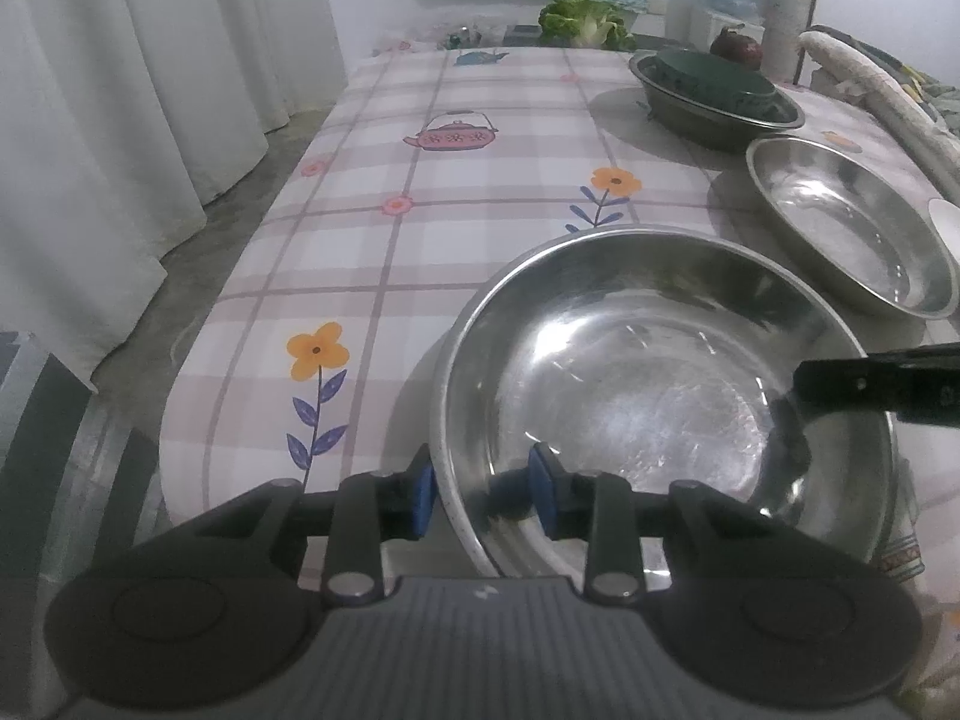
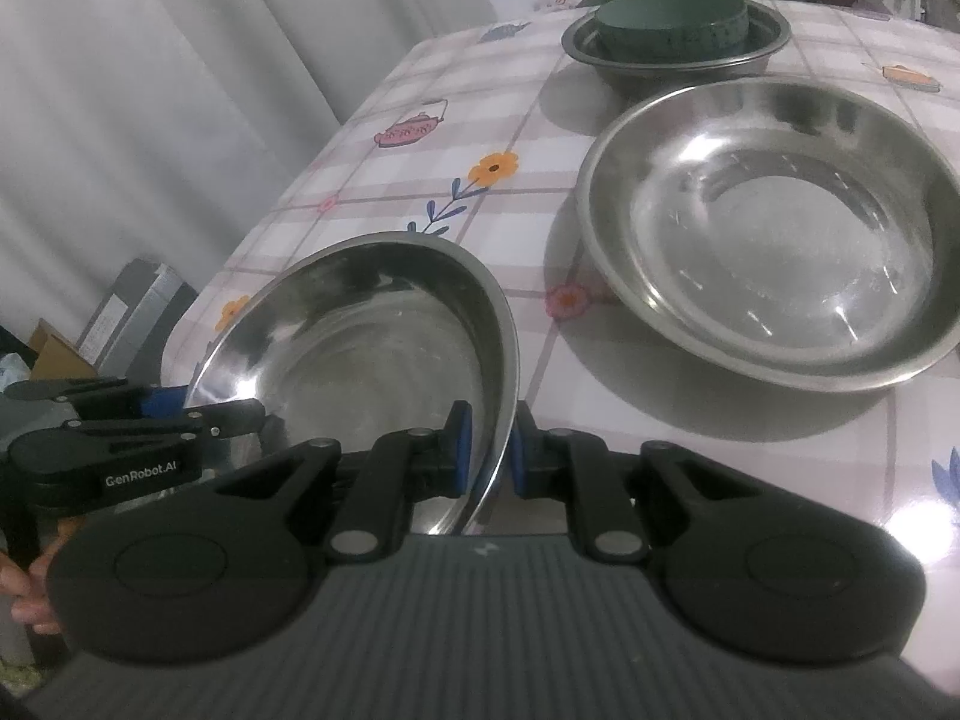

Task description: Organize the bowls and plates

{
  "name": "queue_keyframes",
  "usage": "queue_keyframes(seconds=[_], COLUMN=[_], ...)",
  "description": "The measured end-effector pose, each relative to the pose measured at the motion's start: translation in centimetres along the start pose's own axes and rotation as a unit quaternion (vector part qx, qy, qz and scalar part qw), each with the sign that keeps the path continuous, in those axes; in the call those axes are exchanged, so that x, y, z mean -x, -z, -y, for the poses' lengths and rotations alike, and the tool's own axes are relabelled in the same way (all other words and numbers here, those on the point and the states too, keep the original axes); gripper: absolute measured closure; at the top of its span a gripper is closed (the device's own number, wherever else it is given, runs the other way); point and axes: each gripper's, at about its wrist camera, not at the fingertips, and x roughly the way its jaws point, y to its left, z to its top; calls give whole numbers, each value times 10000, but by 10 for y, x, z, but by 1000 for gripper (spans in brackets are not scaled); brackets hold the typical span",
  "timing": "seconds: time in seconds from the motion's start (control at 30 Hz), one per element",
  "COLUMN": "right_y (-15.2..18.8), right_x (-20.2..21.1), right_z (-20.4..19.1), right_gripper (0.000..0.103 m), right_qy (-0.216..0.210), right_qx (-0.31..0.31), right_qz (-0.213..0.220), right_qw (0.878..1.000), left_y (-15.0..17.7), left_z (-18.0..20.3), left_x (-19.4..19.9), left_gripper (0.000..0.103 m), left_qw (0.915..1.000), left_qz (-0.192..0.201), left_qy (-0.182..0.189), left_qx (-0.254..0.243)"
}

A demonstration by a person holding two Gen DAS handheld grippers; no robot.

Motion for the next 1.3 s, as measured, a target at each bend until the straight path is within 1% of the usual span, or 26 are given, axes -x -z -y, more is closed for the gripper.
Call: queue_keyframes(seconds=[0.57,1.3], right_y=[-2,-3], right_x=[13,25], right_z=[2,-1], right_gripper=[90,90], right_qy=[42,61], right_qx=[37,128], right_qz=[136,288], right_qw=[9999,9995], left_y=[-3,-8], left_z=[5,8], left_x=[5,19], left_gripper=[70,70], left_qw=[10000,9997], left_qz=[39,255], left_qy=[-22,-30], left_qx=[-22,-41])
